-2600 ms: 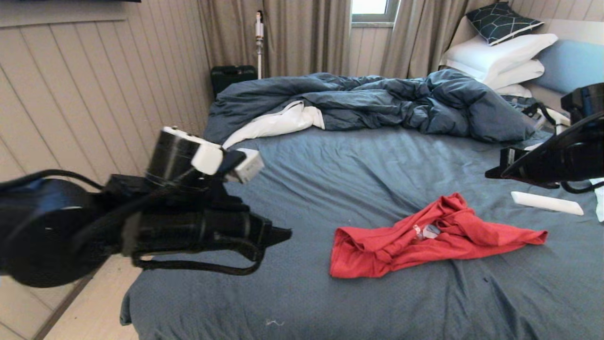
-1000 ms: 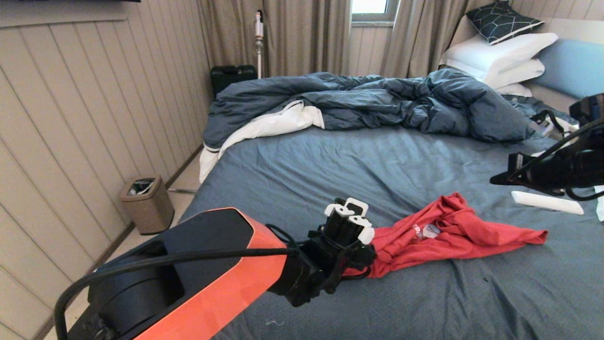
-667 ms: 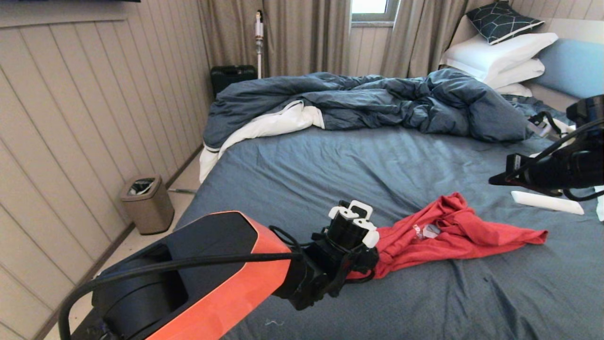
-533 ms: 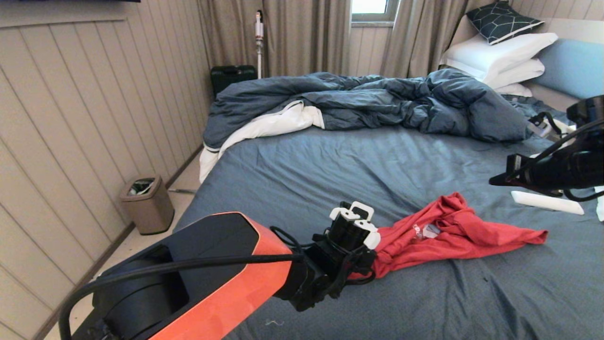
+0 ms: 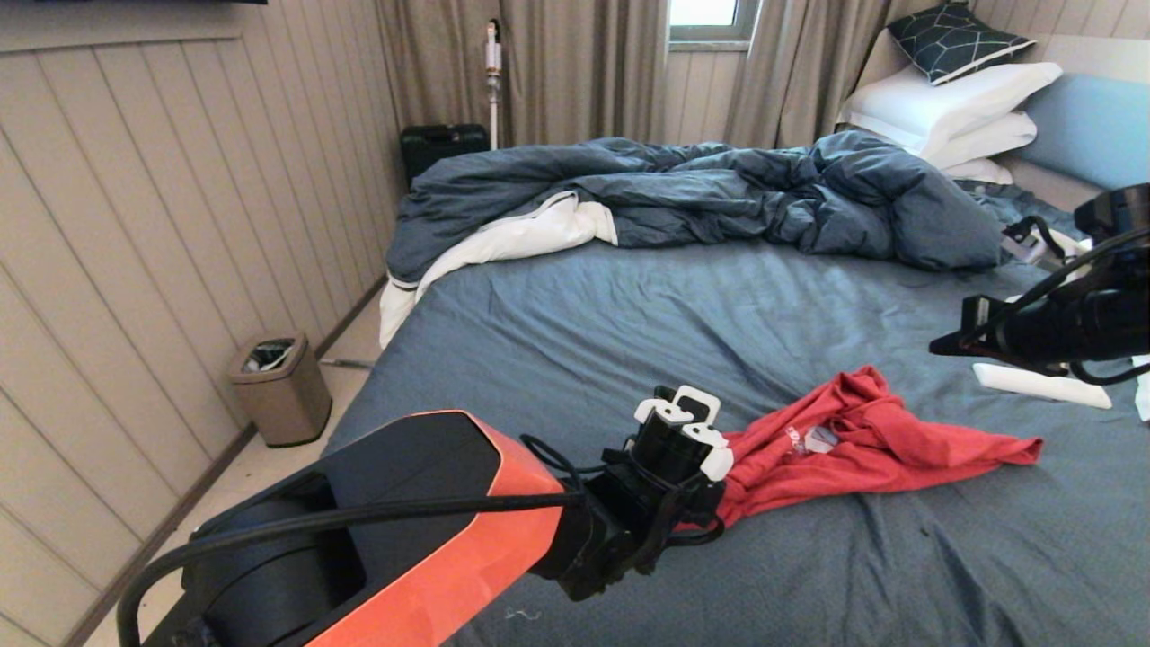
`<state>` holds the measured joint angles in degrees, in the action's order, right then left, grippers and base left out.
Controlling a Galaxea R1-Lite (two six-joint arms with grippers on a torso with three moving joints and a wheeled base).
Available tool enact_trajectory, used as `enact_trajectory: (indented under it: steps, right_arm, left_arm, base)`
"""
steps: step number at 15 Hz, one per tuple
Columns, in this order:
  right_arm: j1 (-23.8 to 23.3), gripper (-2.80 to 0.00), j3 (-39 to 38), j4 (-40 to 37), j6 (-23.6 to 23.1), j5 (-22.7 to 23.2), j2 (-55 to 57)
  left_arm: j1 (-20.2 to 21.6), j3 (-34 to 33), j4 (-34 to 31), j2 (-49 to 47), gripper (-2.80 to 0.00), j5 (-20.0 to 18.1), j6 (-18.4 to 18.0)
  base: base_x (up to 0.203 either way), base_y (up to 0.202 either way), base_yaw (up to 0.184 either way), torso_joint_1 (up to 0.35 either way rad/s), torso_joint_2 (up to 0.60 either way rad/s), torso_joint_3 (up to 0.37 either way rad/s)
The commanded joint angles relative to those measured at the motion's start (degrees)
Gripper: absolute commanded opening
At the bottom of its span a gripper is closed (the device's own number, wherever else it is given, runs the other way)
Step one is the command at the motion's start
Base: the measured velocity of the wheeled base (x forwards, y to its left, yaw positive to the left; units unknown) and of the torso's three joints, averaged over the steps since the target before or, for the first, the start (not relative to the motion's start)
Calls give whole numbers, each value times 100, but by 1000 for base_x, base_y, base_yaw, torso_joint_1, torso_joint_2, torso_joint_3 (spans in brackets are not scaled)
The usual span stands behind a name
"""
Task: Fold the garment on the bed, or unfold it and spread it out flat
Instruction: Unford the red T-shirt
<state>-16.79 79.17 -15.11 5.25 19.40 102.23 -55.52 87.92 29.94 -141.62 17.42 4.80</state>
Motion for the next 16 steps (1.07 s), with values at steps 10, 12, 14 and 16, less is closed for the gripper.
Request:
enact_trajectory:
  steps: [10,12,14,16]
  right_arm:
    - [35,-280,-94,-3,11,12,7]
    - [35,-280,-121,-1,2,12,7]
    - [35,-280,-145,82,2,5,25]
    - [40,-280,-185,118,-7,3,30]
  left_arm:
    - [1069,1905,-154,-128,-280,691,2]
    - [1289,2019,-182,-331,-280,763,-155]
    - [1510,1979,-148,-382,-280,763,-164]
    - [1750,1992,-214,-348,-280,718,-244]
  base:
    - [0,0,0,0,0,0]
    - [0,0,0,0,0,0]
    - [0,0,0,0,0,0]
    - [0,0,0,0,0,0]
